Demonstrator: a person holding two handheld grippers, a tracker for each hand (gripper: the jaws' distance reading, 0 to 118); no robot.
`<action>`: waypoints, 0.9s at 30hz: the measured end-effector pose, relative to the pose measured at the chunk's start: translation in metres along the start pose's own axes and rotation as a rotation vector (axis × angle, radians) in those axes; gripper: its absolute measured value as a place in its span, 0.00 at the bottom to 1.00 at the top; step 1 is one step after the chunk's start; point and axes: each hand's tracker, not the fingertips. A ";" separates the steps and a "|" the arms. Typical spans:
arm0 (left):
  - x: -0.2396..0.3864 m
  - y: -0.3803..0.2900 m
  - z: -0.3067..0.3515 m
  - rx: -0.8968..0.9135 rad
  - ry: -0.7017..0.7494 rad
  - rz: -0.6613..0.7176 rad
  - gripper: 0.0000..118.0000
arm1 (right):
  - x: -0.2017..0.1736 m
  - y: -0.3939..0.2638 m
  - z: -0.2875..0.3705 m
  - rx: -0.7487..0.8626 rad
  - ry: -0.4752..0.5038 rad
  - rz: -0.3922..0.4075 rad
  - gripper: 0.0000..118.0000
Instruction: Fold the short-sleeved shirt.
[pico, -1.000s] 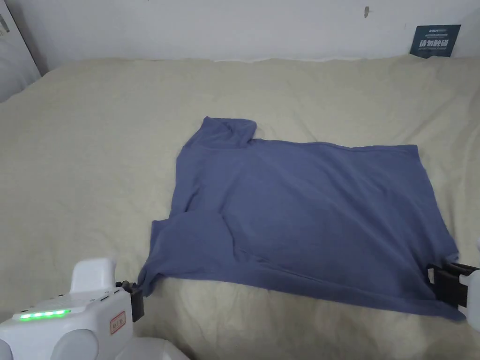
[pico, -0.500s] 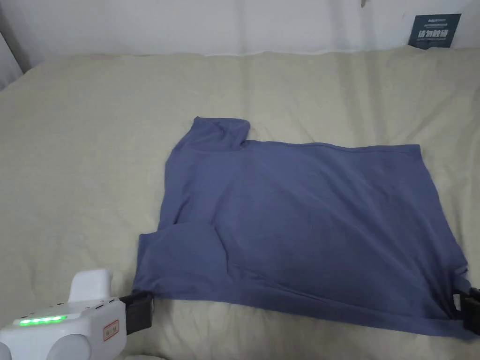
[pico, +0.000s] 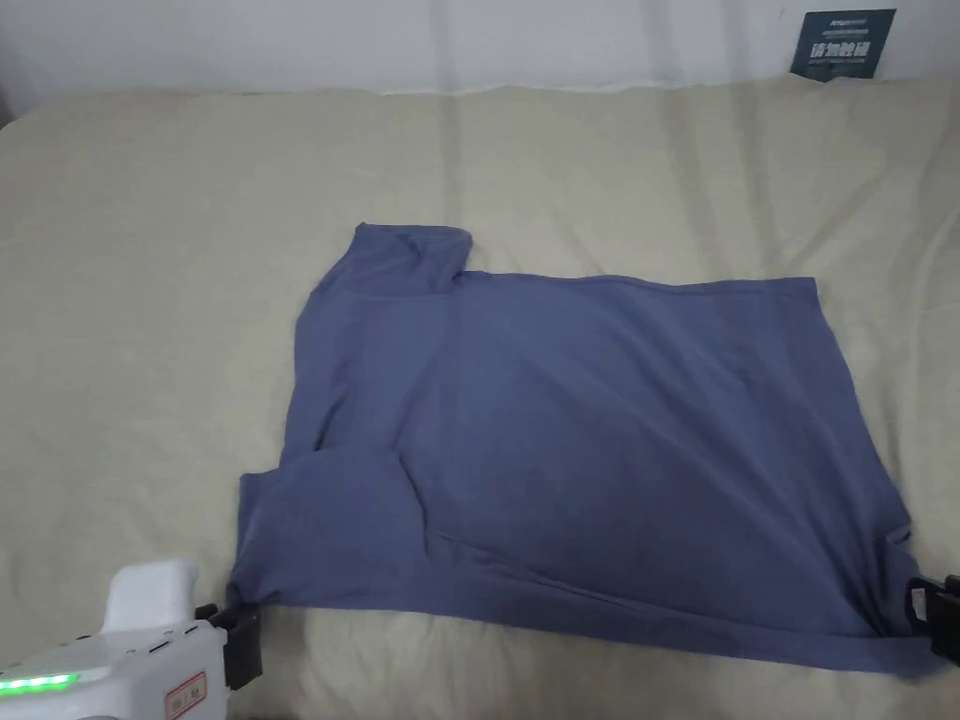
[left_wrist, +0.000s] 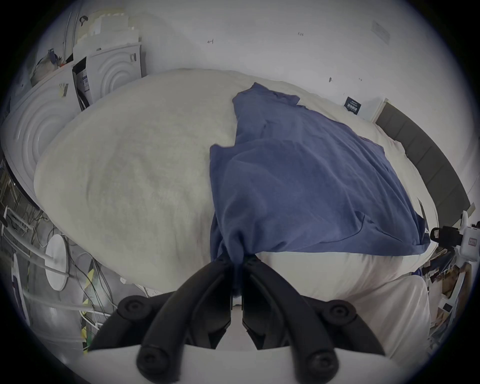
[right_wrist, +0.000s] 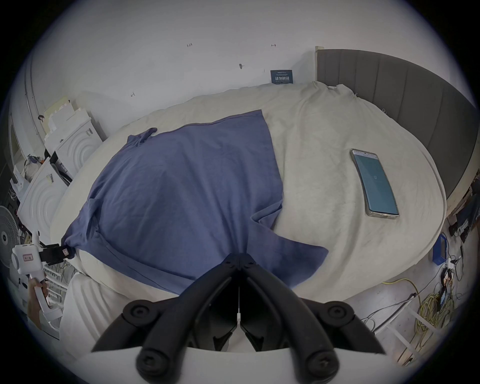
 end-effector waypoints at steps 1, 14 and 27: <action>0.000 0.002 0.003 0.002 0.000 0.002 0.06 | 0.003 0.000 0.003 0.008 0.000 0.001 0.01; -0.003 0.008 -0.004 0.003 0.023 -0.042 0.06 | 0.032 -0.008 -0.009 -0.014 -0.037 -0.030 0.96; -0.005 0.008 -0.003 -0.012 0.023 -0.036 0.06 | 0.039 -0.007 -0.048 -0.094 -0.096 -0.010 0.07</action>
